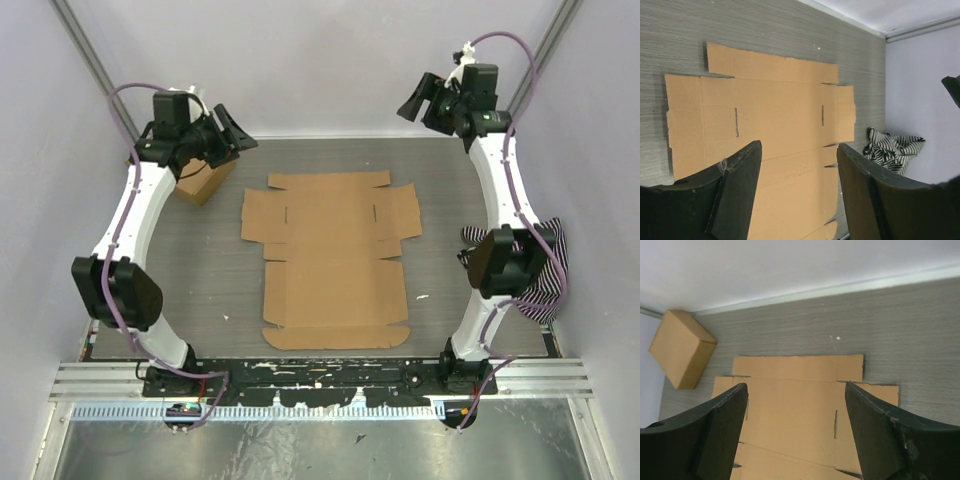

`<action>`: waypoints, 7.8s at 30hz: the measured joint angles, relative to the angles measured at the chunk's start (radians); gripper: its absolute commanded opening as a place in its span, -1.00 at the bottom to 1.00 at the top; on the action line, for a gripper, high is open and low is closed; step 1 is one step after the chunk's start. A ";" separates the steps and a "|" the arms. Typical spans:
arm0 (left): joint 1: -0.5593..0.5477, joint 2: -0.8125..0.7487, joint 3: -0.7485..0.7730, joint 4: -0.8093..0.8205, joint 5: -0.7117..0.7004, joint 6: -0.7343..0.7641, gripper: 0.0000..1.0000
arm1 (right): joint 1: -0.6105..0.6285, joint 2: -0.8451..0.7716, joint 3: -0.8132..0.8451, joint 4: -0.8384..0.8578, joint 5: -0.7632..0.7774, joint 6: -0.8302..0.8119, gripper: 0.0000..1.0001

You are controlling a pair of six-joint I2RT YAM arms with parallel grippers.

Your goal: Fold the paper box

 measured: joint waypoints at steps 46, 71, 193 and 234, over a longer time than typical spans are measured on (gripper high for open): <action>-0.062 0.931 0.711 -0.272 -0.173 0.077 0.28 | 0.069 0.636 0.221 -0.046 0.097 -0.062 0.32; -0.069 0.970 0.717 -0.156 -0.107 0.037 -0.36 | 0.094 0.671 0.200 -0.009 0.096 -0.044 -0.49; -0.131 0.053 -0.386 -0.048 -0.122 0.037 0.21 | 0.266 -0.188 -0.621 -0.030 0.354 0.014 0.36; -0.143 0.109 -0.665 0.141 -0.079 -0.002 0.16 | 0.197 -0.190 -1.040 0.188 0.181 0.077 0.37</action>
